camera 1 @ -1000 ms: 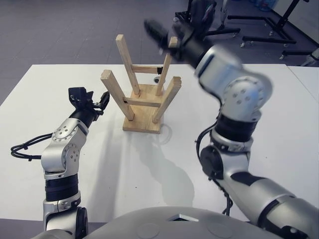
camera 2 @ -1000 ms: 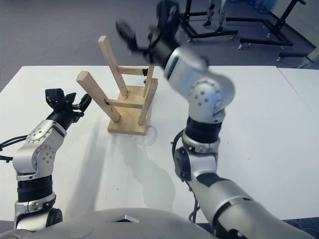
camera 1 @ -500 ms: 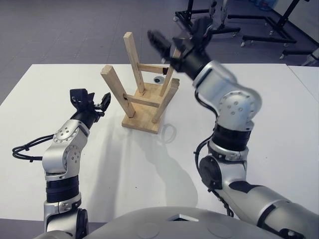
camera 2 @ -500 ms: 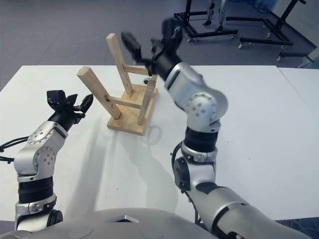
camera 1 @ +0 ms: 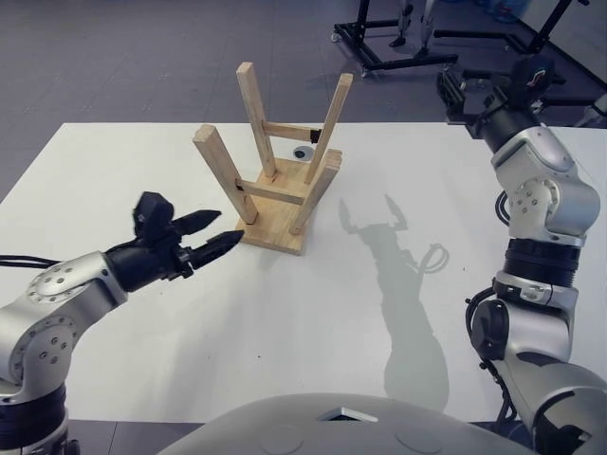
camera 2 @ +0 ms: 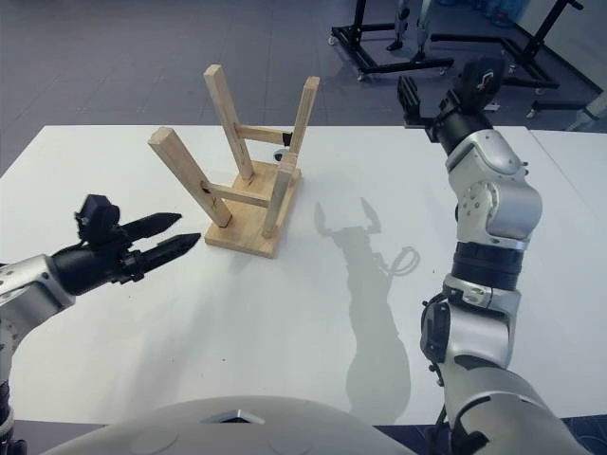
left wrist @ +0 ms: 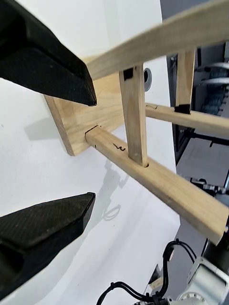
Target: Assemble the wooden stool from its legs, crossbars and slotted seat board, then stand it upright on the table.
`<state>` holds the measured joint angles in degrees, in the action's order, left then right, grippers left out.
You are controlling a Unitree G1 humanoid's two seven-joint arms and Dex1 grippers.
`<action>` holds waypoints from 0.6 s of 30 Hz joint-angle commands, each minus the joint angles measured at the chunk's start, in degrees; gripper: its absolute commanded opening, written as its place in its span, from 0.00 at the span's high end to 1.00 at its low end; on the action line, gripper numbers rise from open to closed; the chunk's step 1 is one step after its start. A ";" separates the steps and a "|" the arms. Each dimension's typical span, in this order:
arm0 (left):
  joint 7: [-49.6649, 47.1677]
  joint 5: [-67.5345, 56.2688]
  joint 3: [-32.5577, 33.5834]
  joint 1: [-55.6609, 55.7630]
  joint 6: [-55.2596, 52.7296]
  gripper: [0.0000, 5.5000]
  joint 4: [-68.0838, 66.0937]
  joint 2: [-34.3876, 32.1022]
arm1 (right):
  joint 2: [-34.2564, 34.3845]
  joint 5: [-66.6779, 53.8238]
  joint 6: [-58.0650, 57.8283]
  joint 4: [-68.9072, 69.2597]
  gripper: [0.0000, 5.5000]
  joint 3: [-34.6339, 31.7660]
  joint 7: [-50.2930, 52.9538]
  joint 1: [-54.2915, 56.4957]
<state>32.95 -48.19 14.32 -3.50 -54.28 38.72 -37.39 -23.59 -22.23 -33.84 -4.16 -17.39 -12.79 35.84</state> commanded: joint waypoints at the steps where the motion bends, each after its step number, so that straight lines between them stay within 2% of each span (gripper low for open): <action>1: -6.33 12.26 -12.46 0.73 2.41 0.39 -4.27 0.76 | 3.32 0.85 0.90 0.01 0.05 3.26 -0.12 -1.58; 3: -9.67 15.76 -15.42 0.61 2.56 0.39 -5.32 2.64 | 4.59 0.96 1.10 0.32 0.05 3.99 0.36 -1.89; 9: -18.63 22.60 -20.11 1.11 -0.71 0.22 -4.02 7.04 | 7.20 1.03 0.93 2.18 0.04 4.59 1.66 -3.73; 16: -23.00 31.71 -25.44 3.52 3.88 0.02 -13.41 11.78 | 7.27 1.55 1.66 0.78 0.04 4.43 1.40 -4.47; 18: -24.21 34.52 -27.62 3.92 6.42 0.02 -17.54 14.29 | 7.31 1.83 2.01 0.14 0.04 4.66 1.19 -4.41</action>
<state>9.76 -16.09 -11.20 -0.52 -50.12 24.43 -24.93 -16.02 -21.15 -32.28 -3.52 -12.97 -11.59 31.85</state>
